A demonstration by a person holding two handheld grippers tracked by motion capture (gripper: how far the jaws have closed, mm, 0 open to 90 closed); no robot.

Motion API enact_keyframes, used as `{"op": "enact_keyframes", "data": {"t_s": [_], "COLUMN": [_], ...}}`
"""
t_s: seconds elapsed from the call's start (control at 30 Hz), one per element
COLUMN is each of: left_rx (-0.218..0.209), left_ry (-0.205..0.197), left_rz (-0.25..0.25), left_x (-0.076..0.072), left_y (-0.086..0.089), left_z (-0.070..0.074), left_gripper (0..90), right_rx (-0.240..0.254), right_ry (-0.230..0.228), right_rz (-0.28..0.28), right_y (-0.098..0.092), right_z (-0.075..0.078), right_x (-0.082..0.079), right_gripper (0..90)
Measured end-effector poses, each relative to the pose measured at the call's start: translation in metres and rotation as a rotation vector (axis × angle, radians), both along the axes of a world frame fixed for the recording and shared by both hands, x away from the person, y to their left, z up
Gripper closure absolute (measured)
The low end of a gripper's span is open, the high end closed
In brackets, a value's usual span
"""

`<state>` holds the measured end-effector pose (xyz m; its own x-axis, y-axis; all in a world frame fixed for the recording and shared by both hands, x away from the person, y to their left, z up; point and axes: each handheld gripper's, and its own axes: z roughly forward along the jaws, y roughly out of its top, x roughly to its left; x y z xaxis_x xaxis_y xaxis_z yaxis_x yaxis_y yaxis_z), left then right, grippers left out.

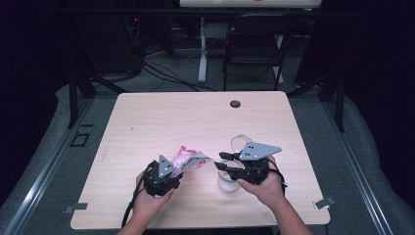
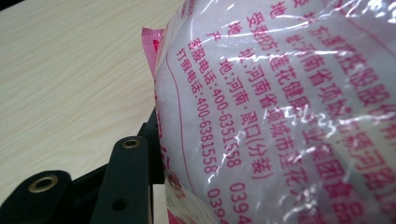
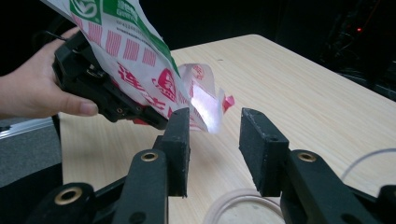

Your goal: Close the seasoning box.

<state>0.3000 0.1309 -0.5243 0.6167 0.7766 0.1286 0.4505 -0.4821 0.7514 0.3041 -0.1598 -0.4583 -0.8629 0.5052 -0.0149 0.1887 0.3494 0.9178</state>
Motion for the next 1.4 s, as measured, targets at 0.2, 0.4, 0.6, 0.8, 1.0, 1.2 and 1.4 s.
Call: {"op": "enact_keyframes", "data": {"t_s": [0.2, 0.4, 0.6, 0.8, 1.0, 1.2, 1.4], "left_rx": [0.018, 0.044, 0.092, 0.109, 0.140, 0.147, 0.172], "left_ry": [-0.006, -0.021, -0.062, -0.083, -0.100, -0.103, -0.108], "left_rz": [-0.009, -0.016, -0.027, -0.028, -0.025, -0.023, -0.034], "left_x": [0.006, 0.010, 0.012, 0.014, 0.016, 0.017, 0.017], "left_y": [-0.005, -0.011, -0.019, -0.022, -0.021, -0.022, -0.028], "left_z": [0.007, 0.013, 0.020, 0.023, 0.025, 0.027, 0.026], "left_gripper": [56.5, 56.6, 56.7, 56.7, 56.7, 56.8, 56.9], "right_rx": [-0.006, -0.009, -0.018, -0.020, -0.009, -0.007, -0.021], "right_ry": [-0.014, -0.027, -0.035, -0.042, -0.053, -0.089, -0.119], "right_rz": [-0.015, -0.033, -0.040, -0.041, -0.035, -0.023, 0.001], "right_y": [-0.006, -0.013, -0.018, -0.021, -0.024, -0.024, -0.019], "right_z": [0.004, 0.008, 0.010, 0.011, 0.014, 0.019, 0.020], "right_x": [0.000, -0.001, 0.000, -0.001, -0.003, -0.007, -0.009], "right_gripper": [63.0, 64.2, 64.5, 64.6, 63.7, 61.7, 58.7]}}
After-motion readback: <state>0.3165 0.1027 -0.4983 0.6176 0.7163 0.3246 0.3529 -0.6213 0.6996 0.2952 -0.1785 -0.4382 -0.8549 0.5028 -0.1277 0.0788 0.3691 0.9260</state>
